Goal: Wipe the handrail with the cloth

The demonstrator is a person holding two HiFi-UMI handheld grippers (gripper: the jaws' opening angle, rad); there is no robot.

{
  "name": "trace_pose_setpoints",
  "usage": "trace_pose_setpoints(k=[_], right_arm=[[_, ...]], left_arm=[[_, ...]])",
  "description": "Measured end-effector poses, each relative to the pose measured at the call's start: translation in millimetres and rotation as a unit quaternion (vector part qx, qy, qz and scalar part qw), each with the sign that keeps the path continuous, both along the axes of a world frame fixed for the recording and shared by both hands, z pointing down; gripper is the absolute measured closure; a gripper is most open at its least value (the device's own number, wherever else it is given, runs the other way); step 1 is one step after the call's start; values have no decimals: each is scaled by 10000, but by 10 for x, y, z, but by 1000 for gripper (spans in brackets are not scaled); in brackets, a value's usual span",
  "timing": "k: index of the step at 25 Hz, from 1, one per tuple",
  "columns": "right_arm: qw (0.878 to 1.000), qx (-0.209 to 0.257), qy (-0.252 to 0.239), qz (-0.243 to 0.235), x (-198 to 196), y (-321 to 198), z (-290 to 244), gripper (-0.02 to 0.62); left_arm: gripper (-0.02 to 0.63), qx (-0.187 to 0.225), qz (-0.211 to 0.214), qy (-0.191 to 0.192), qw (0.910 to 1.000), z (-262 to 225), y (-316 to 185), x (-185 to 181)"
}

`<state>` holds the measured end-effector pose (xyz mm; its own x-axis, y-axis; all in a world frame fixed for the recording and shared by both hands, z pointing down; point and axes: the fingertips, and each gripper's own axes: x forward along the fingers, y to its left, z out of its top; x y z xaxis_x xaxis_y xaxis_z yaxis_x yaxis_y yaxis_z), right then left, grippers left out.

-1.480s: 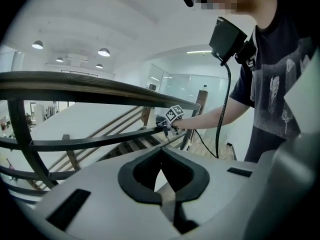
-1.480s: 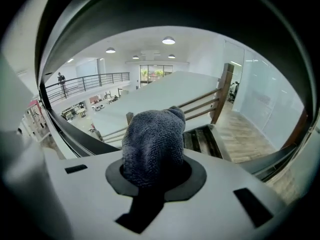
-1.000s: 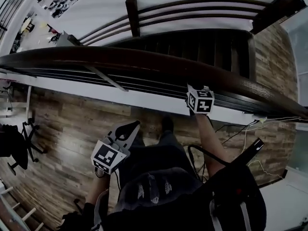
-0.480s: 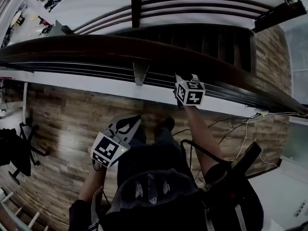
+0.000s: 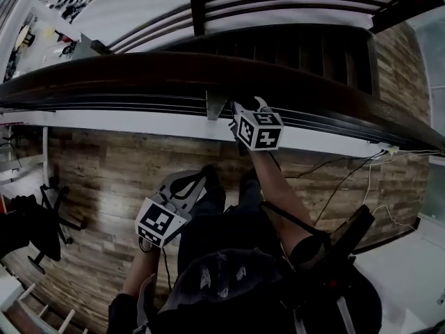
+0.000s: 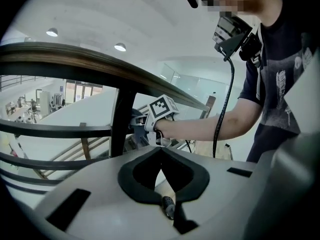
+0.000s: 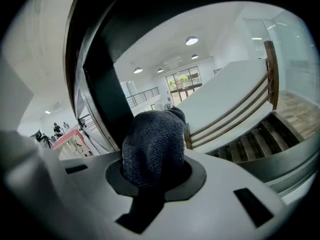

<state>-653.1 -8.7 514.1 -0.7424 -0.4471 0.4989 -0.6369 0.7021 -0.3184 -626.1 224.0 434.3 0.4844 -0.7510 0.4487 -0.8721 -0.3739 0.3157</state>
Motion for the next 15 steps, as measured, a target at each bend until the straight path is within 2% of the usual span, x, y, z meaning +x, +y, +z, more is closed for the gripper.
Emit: trace_pose_setpoints(k=[4, 7, 12, 15], right_arm=[[9989, -70, -453, -15, 368, 225, 12, 529], [9984, -385, -410, -46, 543, 430, 430, 529], [9960, -889, 37, -62, 249, 270, 1425, 529], [9946, -1024, 173, -60, 60, 126, 1734, 529]], left_arm=[[600, -149, 163, 54, 9997, 105, 18, 121], [600, -384, 212, 156, 9989, 310, 69, 184], [600, -765, 323, 85, 9965, 692, 112, 277], [600, -861, 285, 4, 9959, 819, 102, 332]])
